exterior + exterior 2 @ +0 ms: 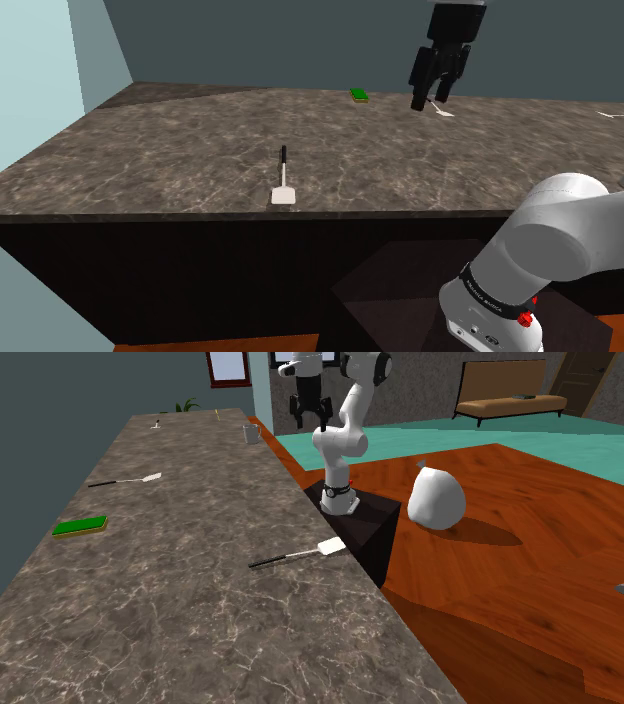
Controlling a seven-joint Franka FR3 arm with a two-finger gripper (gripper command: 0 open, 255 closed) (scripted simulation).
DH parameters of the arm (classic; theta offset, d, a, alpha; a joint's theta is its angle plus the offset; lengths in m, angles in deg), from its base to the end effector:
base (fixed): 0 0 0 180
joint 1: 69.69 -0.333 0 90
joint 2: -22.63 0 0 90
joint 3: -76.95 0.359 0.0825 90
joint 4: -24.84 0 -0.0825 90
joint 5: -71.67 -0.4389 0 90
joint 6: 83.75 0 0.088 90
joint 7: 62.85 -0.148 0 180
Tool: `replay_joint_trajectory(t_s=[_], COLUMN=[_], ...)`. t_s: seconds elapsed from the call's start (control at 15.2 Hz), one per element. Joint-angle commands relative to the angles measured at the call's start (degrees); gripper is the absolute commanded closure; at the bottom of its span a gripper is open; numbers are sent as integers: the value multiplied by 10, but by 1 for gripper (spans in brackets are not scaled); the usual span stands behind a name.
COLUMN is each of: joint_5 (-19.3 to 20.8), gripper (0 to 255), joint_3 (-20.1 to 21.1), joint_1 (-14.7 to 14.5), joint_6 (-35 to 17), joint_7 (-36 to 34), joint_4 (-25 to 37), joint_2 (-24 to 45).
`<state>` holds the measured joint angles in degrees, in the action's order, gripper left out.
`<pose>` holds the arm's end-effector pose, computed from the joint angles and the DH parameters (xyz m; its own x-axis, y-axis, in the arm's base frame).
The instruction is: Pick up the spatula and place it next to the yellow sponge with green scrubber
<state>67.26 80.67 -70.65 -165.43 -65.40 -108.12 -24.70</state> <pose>0.2991 0.0432 0.5982 0.9972 0.0239 -0.0712 0.0222 -0.9994 -0.0259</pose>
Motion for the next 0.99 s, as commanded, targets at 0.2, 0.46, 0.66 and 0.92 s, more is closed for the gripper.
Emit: replay_joint_trajectory(t_s=[0.2,0.46,0.66,0.92], joint_5=[-21,-43,-53,-54], gripper=[0,0,0,0], joint_3=[33,77,109,152], joint_1=[5,14,22,37], joint_6=[-56,-132,-188,-262], joint_7=[-51,-118,-169,-238], joint_4=[-21,-37,-39,-28], joint_2=[25,71,116,187])
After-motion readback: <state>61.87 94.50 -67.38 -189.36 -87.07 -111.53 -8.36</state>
